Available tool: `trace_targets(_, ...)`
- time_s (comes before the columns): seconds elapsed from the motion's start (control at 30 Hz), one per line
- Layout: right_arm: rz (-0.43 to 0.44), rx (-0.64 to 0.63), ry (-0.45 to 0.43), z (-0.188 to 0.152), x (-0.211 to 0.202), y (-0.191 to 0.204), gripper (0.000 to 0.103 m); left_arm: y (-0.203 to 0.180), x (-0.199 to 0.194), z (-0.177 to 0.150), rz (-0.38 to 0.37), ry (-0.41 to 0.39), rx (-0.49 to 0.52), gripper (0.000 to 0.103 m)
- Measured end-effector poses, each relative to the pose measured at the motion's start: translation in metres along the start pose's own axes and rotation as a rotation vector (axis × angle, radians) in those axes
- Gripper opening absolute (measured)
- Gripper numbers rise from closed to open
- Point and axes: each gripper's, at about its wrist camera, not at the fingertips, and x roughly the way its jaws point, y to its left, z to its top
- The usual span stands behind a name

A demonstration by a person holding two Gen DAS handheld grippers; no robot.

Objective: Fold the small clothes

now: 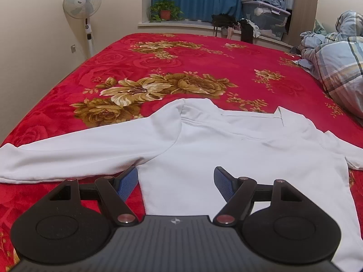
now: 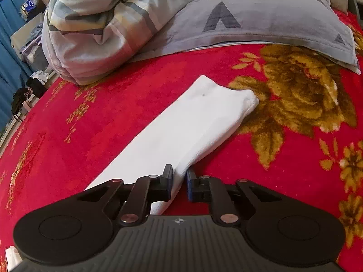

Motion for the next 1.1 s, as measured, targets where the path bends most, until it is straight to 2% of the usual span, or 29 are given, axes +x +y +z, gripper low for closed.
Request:
trace_targets(0.13,-0.007,-0.119,-0.107,-0.001,-0.023,0.028,0.006,0.002,0.000,-0.001,0.010,0.000,0.001,0.079)
trace_targets(0.2,0.007,-0.263,-0.205,-0.007,-0.048,0.062,0.006,0.006,-0.002,0.001,0.010,-0.002,-0.014,0.079)
trace_targets(0.27,0.071,-0.398,-0.307,-0.021,-0.080,0.102,0.006,0.009,-0.004,0.004,0.006,-0.007,-0.029,0.079)
trace_targets(0.33,0.175,-0.541,-0.393,-0.047,-0.116,0.150,0.006,0.012,-0.008,0.008,0.001,-0.017,-0.042,0.079)
trace_targets(0.4,0.358,-0.673,-0.446,-0.086,-0.160,0.201,0.006,0.016,-0.012,0.011,-0.002,-0.032,-0.057,0.079)
trace_targets(0.47,0.553,-0.766,-0.452,-0.136,-0.203,0.246,0.006,0.021,-0.015,0.014,-0.001,-0.037,-0.076,0.079)
trace_targets(0.53,0.729,-0.831,-0.401,-0.184,-0.235,0.278,0.007,0.028,-0.015,0.017,-0.001,-0.032,-0.101,0.079)
trace_targets(0.57,0.824,-0.873,-0.332,-0.216,-0.250,0.294,0.007,0.032,-0.015,0.017,-0.002,-0.027,-0.116,0.079)
trace_targets(0.63,0.954,-0.938,-0.151,-0.266,-0.259,0.312,0.019,0.040,-0.014,0.020,-0.014,-0.012,-0.150,0.079)
trace_targets(0.67,0.991,-0.974,-0.035,-0.292,-0.257,0.317,0.023,0.044,-0.013,0.021,-0.017,-0.004,-0.164,0.079)
trace_targets(0.7,0.992,-1.027,0.087,-0.316,-0.252,0.319,0.028,0.048,-0.013,0.022,-0.018,0.003,-0.182,0.079)
trace_targets(0.77,0.941,-1.121,0.259,-0.344,-0.246,0.315,0.028,0.056,-0.012,0.024,-0.027,0.015,-0.222,0.079)
trace_targets(0.83,0.922,-1.109,0.323,-0.335,-0.246,0.302,0.033,0.061,-0.012,0.025,-0.046,0.024,-0.248,0.078)
trace_targets(0.9,0.912,-1.083,0.340,-0.308,-0.250,0.288,0.040,0.063,-0.011,0.025,-0.057,0.030,-0.251,0.077)
trace_targets(1.0,0.872,-1.092,0.263,-0.263,-0.254,0.265,0.048,0.065,-0.004,0.027,-0.077,0.046,-0.246,0.057)
trace_targets(1.07,0.831,-1.106,0.201,-0.242,-0.248,0.245,0.051,0.067,0.004,0.027,-0.088,0.056,-0.251,0.040)
trace_targets(1.1,0.789,-1.103,0.176,-0.234,-0.239,0.237,0.051,0.068,0.008,0.027,-0.092,0.064,-0.255,0.037)
